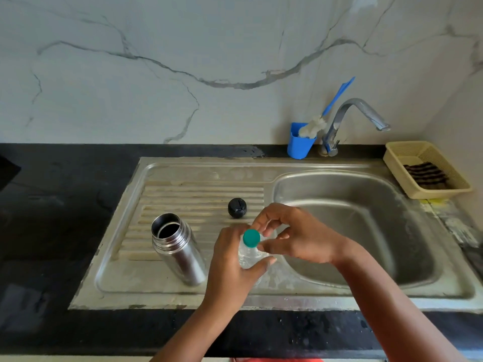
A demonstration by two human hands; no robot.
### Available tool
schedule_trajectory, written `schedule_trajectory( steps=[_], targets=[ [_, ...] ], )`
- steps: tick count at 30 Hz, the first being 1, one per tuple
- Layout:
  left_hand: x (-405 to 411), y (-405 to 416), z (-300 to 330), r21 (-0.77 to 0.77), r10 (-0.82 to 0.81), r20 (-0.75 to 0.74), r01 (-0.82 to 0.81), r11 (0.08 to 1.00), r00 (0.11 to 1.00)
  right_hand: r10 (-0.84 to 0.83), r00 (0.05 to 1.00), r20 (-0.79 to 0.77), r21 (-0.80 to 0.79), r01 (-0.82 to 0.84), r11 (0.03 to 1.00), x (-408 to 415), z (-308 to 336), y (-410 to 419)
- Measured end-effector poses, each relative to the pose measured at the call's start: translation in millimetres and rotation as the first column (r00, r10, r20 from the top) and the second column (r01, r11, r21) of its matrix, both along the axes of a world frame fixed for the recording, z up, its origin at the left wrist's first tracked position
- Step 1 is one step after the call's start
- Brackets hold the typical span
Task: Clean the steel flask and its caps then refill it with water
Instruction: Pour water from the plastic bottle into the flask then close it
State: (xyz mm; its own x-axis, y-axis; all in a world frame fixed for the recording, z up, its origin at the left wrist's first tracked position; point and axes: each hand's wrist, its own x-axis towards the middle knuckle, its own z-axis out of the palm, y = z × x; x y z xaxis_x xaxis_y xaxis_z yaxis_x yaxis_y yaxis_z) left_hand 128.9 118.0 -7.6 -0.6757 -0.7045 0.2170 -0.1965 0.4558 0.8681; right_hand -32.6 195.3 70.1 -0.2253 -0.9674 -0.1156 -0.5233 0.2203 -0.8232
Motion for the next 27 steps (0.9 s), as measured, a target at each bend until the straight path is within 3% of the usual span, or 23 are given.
schedule_trajectory(
  steps=[4,8,11,15,20,23,25,27],
  targets=[
    [-3.5,0.5,-2.6,0.0,-0.017,-0.001,0.017,1.0,1.0,-0.069,0.91,-0.408,-0.092,0.034,0.995,22.7,-1.2,-5.3],
    [-5.1,-0.9,0.7,0.126,-0.053,0.002,0.052,0.991,0.999,-0.097,0.821,-0.563,-0.219,-0.035,0.975,40.1,-11.1,-7.0],
    [-4.1,-3.5,-0.8,0.155,-0.071,0.019,0.067,0.986,0.997,-0.012,0.813,-0.582,-0.241,-0.158,0.958,34.3,-9.6,-6.0],
    [-2.7,-3.4,-1.8,0.185,-0.093,0.008,0.09,0.979,0.996,0.193,0.758,-0.623,-0.14,-0.352,0.925,21.2,2.4,-9.4],
    [-2.9,-5.0,-5.0,0.184,-0.1,-0.031,0.104,0.977,0.994,0.325,0.675,-0.662,-0.049,-0.472,0.88,13.3,17.2,-17.4],
    [-2.5,-4.7,-5.0,0.184,-0.098,-0.021,0.1,0.978,0.995,0.364,0.728,-0.581,-0.005,-0.45,0.893,13.7,25.0,-16.9],
    [-2.0,-4.0,-3.9,0.174,-0.092,-0.001,0.091,0.98,0.996,0.301,0.789,-0.535,0.0,-0.356,0.935,16.1,28.0,-16.5],
    [-2.0,-3.6,-3.0,0.169,-0.094,-0.008,0.095,0.981,0.995,0.208,0.769,-0.605,0.02,-0.247,0.969,22.0,28.0,-19.4]
  ],
)
